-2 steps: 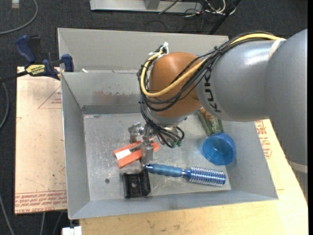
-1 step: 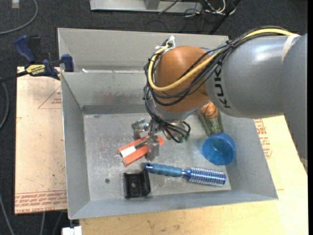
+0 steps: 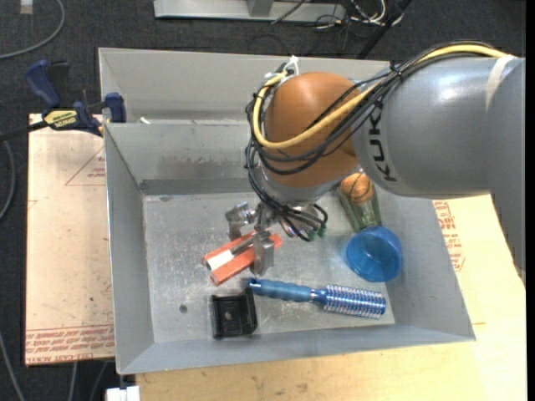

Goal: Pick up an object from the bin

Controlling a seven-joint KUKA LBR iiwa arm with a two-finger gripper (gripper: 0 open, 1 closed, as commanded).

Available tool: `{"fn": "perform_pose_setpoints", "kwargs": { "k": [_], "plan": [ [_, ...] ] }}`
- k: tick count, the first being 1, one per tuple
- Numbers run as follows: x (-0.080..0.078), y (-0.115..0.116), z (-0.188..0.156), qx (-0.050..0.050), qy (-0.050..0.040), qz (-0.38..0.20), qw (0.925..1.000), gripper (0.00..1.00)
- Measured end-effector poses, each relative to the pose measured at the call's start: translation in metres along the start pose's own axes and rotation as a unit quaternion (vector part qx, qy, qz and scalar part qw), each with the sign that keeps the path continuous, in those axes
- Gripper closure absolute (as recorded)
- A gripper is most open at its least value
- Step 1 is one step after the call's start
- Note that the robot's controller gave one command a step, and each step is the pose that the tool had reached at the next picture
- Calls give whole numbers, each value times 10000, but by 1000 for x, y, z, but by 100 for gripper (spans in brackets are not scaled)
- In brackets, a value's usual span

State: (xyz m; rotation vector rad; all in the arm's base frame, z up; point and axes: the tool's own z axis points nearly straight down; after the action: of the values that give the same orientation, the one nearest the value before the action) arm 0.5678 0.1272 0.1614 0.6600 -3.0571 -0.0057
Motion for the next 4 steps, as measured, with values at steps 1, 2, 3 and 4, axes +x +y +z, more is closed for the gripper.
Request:
{"fn": "perform_pose_setpoints", "kwargs": {
  "k": [1, 2, 3, 4],
  "plan": [
    [-31, 10, 91, 17, -118, 381, 9992, 100],
    [-31, 10, 91, 16, -119, 383, 9992, 100],
    [-39, 20, -13, 13, -127, 342, 9993, 100],
    [-39, 19, -13, 13, -126, 342, 9993, 100]
  ]
}}
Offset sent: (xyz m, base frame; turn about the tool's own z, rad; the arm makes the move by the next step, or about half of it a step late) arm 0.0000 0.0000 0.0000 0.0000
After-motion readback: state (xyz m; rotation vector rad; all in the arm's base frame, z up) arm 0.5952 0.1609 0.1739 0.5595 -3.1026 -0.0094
